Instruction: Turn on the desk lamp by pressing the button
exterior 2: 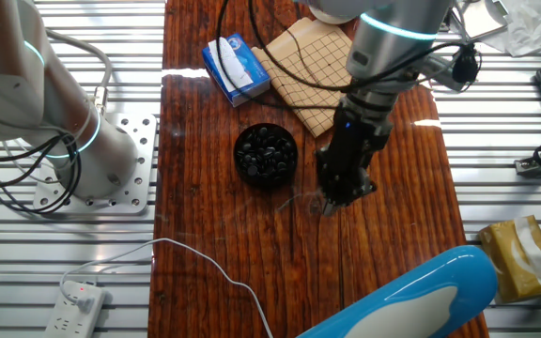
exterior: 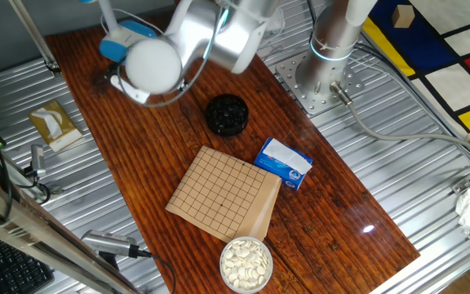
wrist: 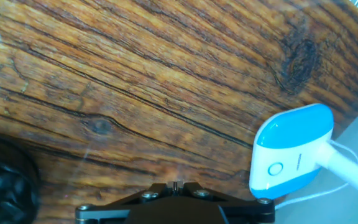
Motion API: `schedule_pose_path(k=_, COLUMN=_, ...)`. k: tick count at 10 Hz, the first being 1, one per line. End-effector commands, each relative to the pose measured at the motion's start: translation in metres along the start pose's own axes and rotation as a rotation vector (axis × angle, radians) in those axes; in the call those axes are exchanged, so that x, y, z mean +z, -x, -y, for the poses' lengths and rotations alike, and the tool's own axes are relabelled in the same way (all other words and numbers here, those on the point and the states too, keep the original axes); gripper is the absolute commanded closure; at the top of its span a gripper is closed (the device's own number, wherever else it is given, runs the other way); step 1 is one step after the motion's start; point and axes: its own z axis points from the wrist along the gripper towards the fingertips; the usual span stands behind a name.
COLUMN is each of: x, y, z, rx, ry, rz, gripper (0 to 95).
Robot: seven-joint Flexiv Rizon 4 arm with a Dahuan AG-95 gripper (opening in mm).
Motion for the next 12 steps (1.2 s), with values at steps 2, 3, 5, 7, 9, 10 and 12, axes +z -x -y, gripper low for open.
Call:
schedule_pose_path(k=2, x=0.023, y=-0.015, z=0.014, rx=-0.013, ry=0.026, rz=0.036, gripper=95.0)
schedule_pose_path(k=3, x=0.033, y=-0.021, z=0.021, rx=-0.023, ry=0.028, rz=0.054, gripper=95.0)
schedule_pose_path(k=5, x=0.054, y=-0.035, z=0.042, rx=-0.058, ry=0.055, rz=0.094, gripper=95.0)
schedule_pose_path(k=7, x=0.069, y=-0.043, z=0.054, rx=-0.08, ry=0.043, rz=0.107, gripper=95.0)
schedule_pose_path(k=9, x=0.081, y=-0.044, z=0.064, rx=-0.099, ry=0.02, rz=0.112, gripper=95.0)
schedule_pose_path(k=10, x=0.087, y=-0.044, z=0.067, rx=-0.106, ry=0.01, rz=0.113, gripper=95.0)
schedule_pose_path(k=12, x=0.095, y=-0.044, z=0.073, rx=-0.131, ry=-0.054, rz=0.106, gripper=95.0)
